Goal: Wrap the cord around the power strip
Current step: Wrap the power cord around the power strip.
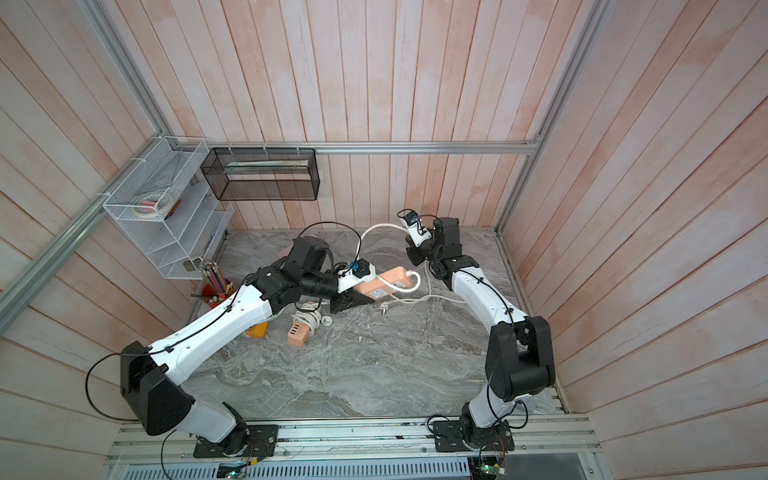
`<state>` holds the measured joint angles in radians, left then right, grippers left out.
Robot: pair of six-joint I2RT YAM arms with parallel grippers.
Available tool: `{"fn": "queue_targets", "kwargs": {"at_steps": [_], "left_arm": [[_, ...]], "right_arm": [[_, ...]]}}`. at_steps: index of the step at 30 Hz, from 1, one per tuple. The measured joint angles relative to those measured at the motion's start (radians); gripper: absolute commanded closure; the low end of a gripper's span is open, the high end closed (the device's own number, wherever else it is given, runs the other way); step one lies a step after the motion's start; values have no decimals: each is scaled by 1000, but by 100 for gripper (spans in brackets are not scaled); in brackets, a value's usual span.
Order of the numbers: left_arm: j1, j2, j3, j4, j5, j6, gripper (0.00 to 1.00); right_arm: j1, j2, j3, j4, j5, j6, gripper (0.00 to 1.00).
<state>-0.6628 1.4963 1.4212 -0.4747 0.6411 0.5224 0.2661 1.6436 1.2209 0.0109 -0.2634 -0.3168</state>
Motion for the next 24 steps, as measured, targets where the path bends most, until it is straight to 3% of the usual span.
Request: {"fn": "queue_targets", "kwargs": {"at_steps": [8, 12, 17, 24], "left_arm": [[216, 23, 81, 69, -198, -150, 100], [316, 111, 133, 38, -354, -214, 100], [333, 259, 201, -46, -521, -212, 100], [266, 346, 196, -153, -541, -129, 100]], "right_arm": [[44, -31, -216, 6, 142, 62, 100], [152, -136, -275, 11, 271, 21, 100], [299, -271, -294, 27, 420, -93, 100], [376, -428, -237, 60, 384, -245, 100]]}}
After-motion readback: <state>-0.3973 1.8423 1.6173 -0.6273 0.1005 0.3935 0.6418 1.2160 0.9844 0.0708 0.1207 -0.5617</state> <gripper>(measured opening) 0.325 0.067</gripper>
